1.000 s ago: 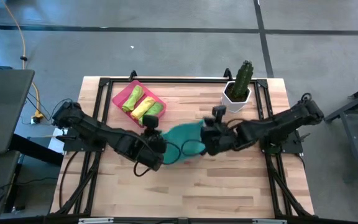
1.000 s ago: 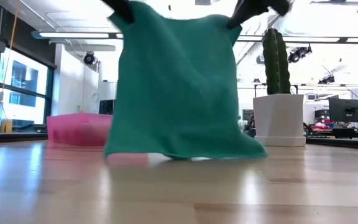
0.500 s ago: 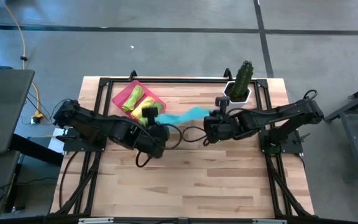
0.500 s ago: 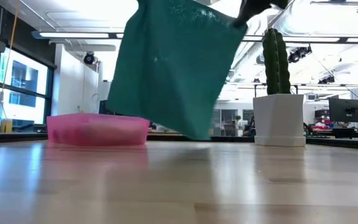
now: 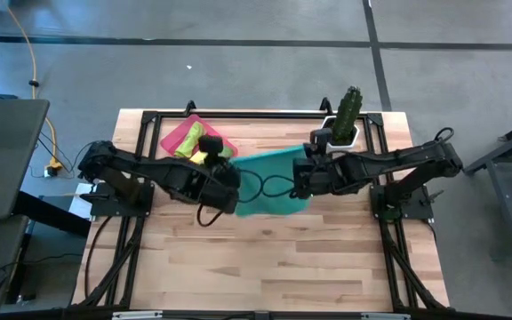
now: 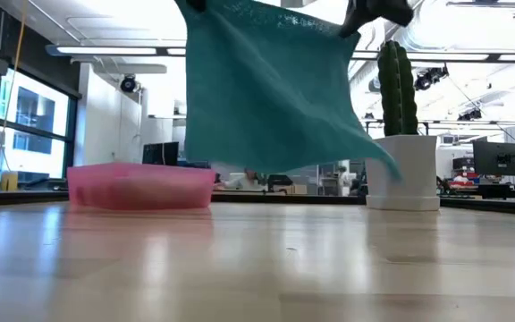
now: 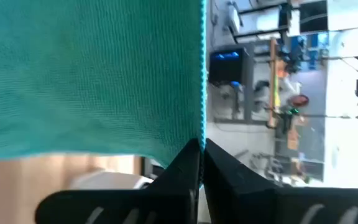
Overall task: Roll microfiber towels into tight, uniform cylinder then place into a basket
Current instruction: Roll the blue microfiber cloth
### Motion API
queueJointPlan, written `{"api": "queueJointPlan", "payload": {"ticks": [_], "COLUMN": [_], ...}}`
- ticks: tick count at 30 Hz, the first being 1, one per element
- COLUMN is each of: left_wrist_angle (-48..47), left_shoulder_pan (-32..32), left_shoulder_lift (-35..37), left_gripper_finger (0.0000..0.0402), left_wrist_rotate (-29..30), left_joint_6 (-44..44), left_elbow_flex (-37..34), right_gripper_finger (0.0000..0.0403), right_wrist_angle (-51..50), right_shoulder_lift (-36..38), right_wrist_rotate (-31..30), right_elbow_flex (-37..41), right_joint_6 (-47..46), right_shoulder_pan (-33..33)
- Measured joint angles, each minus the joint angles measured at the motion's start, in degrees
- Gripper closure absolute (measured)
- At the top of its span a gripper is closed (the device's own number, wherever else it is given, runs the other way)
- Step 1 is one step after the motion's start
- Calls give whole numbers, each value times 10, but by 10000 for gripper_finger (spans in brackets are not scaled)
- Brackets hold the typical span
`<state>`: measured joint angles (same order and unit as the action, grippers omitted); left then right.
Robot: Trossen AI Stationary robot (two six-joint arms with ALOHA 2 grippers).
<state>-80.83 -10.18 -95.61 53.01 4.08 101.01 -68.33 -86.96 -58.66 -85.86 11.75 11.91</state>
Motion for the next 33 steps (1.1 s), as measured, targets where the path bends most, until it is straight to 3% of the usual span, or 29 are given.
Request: {"api": "queueJointPlan", "payload": {"ticks": [6, 8, 11, 14, 16, 17, 26, 33], "left_wrist_angle": [2, 2, 3, 1, 6, 13, 90, 217], "left_shoulder_pan": [53, 61, 61, 46, 26, 15, -82, -137], "left_shoulder_lift": [0, 0, 0, -1, -12, -20, -153, -238], "left_gripper_finger": [402, 402, 402, 402, 402, 402, 402, 402], "left_wrist_rotate": [17, -22, -126, -230, -258, -260, -309, -445], "left_joint_6": [18, 63, 134, 206, 230, 232, 234, 234], "left_elbow_flex": [0, 0, 0, 0, 0, -2, -38, -38], "right_gripper_finger": [402, 402, 402, 402, 402, 402, 402, 402], "right_wrist_angle": [1, -1, -12, -24, -21, -10, 152, 266], "right_shoulder_lift": [0, 0, 0, 0, 0, -2, -5, -9], "right_wrist_rotate": [-13, -13, 4, 135, 263, 297, 382, 472], "right_elbow_flex": [0, 0, 0, 5, 24, 42, 229, 272], "right_joint_6": [12, -7, -44, -126, -168, -182, -321, -333], "right_shoulder_pan": [-37, -39, -27, -7, 9, 20, 133, 190]}}
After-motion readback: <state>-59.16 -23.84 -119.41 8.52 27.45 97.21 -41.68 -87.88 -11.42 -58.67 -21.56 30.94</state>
